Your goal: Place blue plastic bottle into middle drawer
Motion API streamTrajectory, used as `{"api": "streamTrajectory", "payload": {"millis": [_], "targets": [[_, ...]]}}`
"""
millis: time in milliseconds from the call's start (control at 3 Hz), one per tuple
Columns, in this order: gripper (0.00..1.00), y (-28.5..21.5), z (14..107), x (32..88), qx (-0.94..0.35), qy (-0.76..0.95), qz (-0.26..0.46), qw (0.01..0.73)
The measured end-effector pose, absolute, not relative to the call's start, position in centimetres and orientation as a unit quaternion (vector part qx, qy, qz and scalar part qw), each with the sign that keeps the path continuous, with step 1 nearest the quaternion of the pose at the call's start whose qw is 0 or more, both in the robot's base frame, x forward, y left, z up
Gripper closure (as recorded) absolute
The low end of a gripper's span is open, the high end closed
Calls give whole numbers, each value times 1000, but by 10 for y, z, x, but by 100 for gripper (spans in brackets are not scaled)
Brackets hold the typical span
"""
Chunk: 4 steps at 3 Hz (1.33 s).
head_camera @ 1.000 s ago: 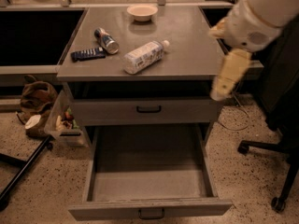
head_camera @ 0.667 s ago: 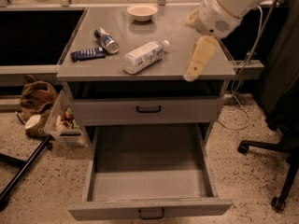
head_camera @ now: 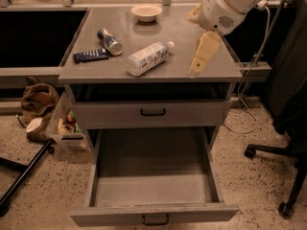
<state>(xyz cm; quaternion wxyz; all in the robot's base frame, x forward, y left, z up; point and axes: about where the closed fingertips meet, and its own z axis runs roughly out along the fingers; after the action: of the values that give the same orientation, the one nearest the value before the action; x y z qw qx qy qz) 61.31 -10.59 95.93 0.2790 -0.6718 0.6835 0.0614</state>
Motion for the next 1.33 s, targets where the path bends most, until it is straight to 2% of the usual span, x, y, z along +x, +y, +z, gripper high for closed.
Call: {"api": "streamTrajectory", "payload": {"millis": [1000,1333], "targets": [[0,-29,892,708,-715,624,143,280],[0,-5,879,733,-729,608,150,276]]}}
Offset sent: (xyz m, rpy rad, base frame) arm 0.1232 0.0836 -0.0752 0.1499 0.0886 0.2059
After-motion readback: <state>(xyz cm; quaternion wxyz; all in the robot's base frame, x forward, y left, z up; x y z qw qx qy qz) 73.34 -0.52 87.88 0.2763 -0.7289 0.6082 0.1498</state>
